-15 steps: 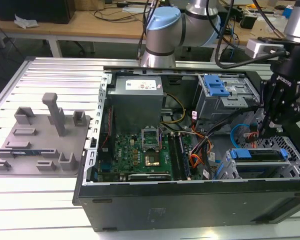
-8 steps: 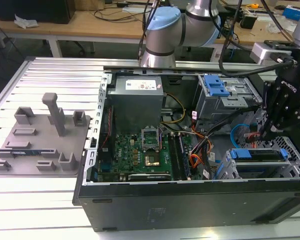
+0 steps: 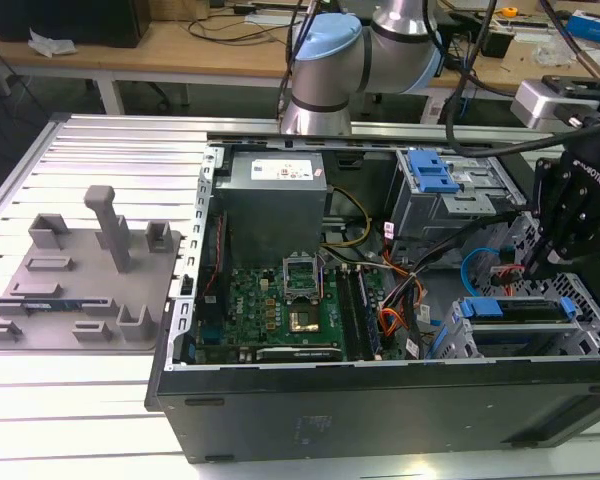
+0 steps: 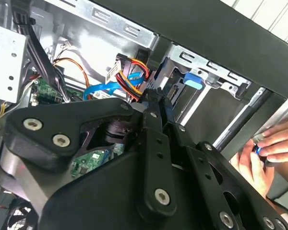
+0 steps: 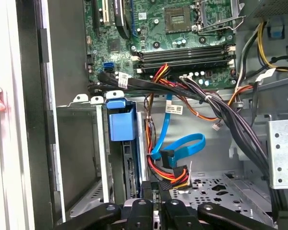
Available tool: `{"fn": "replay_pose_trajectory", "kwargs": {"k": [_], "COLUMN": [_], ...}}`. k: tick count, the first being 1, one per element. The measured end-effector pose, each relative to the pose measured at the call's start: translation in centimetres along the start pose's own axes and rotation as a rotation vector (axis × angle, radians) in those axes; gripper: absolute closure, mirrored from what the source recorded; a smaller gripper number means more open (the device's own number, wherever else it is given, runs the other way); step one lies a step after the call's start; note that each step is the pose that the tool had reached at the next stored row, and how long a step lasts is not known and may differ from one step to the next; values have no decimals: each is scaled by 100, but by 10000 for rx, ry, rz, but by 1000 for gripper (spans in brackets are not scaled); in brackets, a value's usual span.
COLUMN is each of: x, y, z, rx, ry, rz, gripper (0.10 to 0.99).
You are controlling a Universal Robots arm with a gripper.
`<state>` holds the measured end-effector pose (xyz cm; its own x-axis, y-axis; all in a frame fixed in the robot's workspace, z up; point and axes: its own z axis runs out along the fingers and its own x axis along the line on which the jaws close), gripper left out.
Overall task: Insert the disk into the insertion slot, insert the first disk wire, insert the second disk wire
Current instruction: 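Insert the first disk wire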
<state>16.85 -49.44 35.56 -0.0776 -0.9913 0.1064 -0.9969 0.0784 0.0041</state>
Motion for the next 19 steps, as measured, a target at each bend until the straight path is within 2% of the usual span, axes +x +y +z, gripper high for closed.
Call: {"fn": "replay_pose_trajectory", "kwargs": {"k": [7,11,19], "x": [86,111,141], "y": [-6,-26,-32], "z": [-29,-29,-26], "rx": [-60,-90,-90], "ry": [-110,-223,-227], "rz": [-4,-11,-10], "gripper": [922,922,922]}}
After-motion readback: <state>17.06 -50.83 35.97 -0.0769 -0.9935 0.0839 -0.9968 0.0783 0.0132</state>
